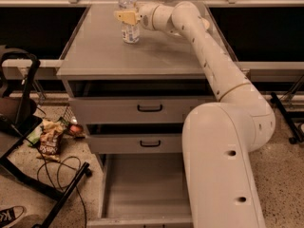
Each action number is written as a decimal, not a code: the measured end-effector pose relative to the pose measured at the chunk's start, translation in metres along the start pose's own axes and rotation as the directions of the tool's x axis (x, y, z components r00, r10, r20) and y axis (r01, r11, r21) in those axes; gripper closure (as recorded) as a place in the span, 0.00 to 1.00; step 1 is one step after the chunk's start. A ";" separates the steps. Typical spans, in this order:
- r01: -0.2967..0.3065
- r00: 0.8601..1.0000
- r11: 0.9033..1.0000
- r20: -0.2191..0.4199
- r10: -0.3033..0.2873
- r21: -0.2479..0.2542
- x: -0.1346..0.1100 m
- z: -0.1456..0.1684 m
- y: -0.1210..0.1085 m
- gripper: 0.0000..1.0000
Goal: Place blue plastic bottle into bottom drawer
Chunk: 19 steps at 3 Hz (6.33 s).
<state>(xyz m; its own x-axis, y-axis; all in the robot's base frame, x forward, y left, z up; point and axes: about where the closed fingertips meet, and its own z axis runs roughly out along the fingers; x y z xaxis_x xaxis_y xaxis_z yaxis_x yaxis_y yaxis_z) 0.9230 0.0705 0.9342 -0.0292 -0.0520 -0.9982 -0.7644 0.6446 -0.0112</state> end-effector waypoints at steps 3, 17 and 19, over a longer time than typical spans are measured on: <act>0.067 0.997 0.998 -0.022 -0.067 0.000 -0.030 -0.017 0.002 1.00; 0.228 0.193 0.954 -0.951 -0.241 -0.195 0.414 -0.373 0.184 1.00; 0.213 0.167 0.932 -0.929 -0.330 -0.293 0.494 -0.350 0.160 1.00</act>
Offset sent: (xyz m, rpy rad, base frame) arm 0.0000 0.0000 0.0000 0.0000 0.0000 0.0000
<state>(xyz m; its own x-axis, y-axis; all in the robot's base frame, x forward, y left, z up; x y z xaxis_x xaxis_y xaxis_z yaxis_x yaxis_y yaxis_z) 0.5611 -0.1193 0.4599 -0.3510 -0.9300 -0.1088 -0.9074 0.3665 -0.2057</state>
